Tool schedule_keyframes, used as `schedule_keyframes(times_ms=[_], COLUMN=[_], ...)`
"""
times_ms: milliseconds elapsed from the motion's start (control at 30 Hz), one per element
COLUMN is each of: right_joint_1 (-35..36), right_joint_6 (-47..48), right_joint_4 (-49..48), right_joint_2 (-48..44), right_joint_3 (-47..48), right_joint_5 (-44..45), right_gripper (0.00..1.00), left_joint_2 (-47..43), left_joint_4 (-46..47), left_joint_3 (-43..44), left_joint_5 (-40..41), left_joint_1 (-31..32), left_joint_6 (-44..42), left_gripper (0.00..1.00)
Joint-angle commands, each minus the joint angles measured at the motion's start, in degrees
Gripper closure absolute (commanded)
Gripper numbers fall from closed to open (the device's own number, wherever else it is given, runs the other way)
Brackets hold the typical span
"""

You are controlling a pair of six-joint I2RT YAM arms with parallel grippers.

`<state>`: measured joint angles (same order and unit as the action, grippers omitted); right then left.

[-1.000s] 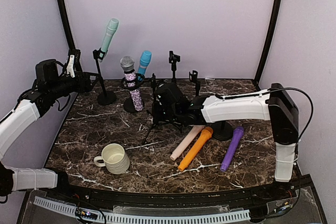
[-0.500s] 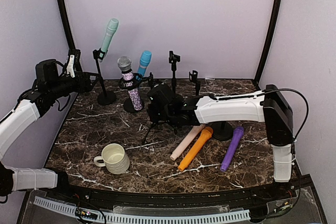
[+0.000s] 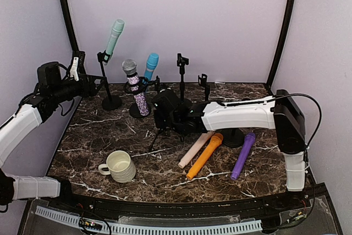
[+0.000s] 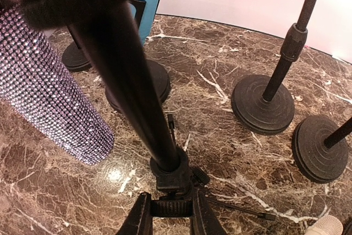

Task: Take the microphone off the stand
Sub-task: Unscrew the knob on the stand of the microphone stand.

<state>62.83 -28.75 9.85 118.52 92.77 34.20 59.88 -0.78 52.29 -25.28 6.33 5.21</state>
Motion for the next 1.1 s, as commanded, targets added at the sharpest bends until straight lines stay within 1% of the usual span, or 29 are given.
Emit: schedule_keyframes(times_ms=[0,67,167,300,433,600,800,1067], right_joint_1=[-0.6,-0.4,-0.4,-0.5,-0.5,-0.6,-0.5,-0.4], right_joint_6=[1.7,2.2,4.1,6.6,10.0,17.7,27.5,37.9], right_joint_4=[4.7,4.7,3.6,-0.2,-5.7,-5.7,-6.5,-2.8], right_joint_2=[1.8,2.0,1.7,-0.8,-3.4,-3.6,-3.9,-2.7], right_joint_3=[-1.9,-2.0,-3.4,-6.9,-11.1,-10.9,-11.6,-9.8], right_joint_5=[4.5,5.1,3.4,0.3,-3.5,-3.2,-3.7,-3.7], right_gripper=[0.9,0.9,0.9,0.89,0.88,0.88,0.88,0.87], left_joint_2=[0.5,0.8,1.7,3.3,5.3,6.6,6.9,6.8], left_joint_4=[3.3,3.2,2.7,2.7,2.6,3.2,3.2,2.8], left_joint_3=[-0.8,-0.8,-0.4,0.0,0.7,1.1,0.9,0.9], left_joint_5=[-6.0,-6.8,-8.0,-12.3,-16.0,-17.3,-16.5,-14.7], left_joint_1=[1.2,2.5,4.8,9.3,11.6,12.7,12.9,12.9], left_joint_6=[-0.3,-1.1,-2.3,-3.4,-3.6,-2.9,-2.7,-2.7], left_gripper=[0.26,0.26,0.26,0.26,0.26,0.26,0.26,0.26])
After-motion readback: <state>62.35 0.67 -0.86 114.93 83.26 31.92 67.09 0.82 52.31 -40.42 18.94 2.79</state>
